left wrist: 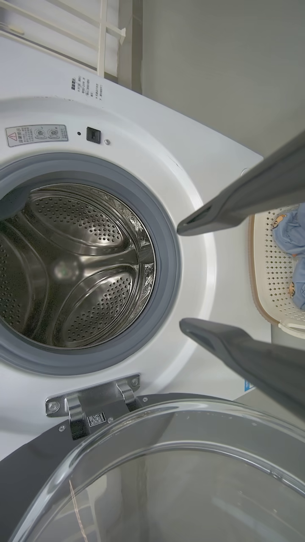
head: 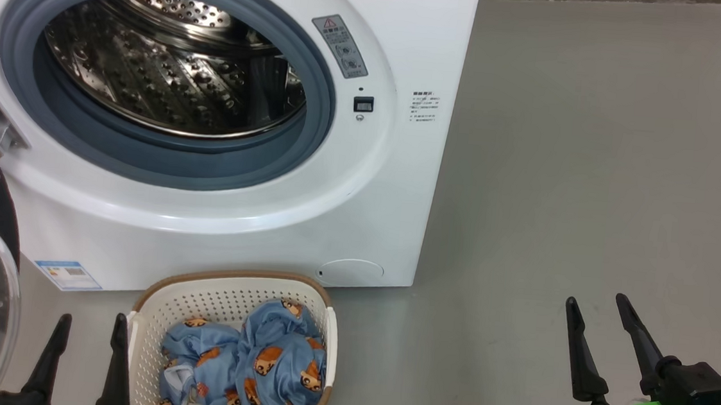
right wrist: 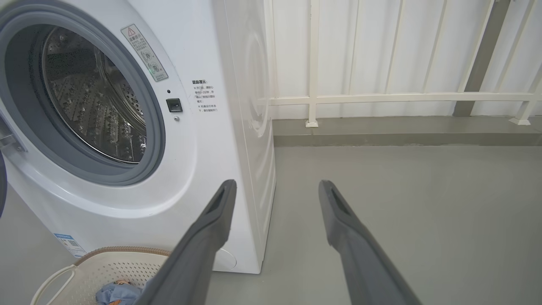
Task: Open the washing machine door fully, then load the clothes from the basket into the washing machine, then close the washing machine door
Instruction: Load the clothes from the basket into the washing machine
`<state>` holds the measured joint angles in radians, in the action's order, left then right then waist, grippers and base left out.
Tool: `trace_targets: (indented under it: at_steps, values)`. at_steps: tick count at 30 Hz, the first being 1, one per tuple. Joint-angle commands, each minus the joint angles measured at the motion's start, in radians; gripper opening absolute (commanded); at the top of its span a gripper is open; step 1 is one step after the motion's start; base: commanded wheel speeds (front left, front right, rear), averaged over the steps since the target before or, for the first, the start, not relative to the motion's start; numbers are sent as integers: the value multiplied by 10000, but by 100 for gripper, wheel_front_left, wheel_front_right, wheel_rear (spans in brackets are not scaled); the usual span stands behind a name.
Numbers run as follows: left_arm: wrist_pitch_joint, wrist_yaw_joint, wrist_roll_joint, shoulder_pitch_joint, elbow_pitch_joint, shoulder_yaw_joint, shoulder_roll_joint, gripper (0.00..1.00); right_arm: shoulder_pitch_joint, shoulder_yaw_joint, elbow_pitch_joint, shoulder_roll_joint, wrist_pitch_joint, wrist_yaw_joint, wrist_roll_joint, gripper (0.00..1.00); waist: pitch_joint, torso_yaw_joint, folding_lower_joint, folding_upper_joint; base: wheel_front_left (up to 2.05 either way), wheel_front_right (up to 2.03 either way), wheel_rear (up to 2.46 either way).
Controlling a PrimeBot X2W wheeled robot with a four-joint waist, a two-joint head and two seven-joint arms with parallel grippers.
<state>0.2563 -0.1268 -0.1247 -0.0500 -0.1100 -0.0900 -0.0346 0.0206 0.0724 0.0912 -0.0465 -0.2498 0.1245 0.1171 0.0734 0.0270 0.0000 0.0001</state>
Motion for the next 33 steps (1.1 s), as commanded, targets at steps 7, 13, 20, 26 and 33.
trace_targets:
  at_steps: [7,13,20,26,33]
  values:
    - [55,-21,-215,527,32,-133,-156,100,412,-296,-230,-37,-120,62,22,100,414,-77,0,-1,0,0,0]
    - [55,-29,-315,732,-194,39,-156,100,588,-292,-225,-37,-120,62,98,100,1003,-191,0,-1,0,0,0]
    - [55,-35,-446,1232,-586,242,-156,100,909,-385,-158,-37,-120,62,256,100,2053,-409,0,-1,0,0,0]
    - [55,-36,-529,1747,-914,596,-163,100,1202,-492,-140,-37,-120,62,282,100,2884,-577,0,-1,0,0,0]
    - [55,-37,-754,2641,-1711,1033,-407,100,1664,-614,-215,-37,-120,62,344,100,4019,-910,0,-1,0,0,0]
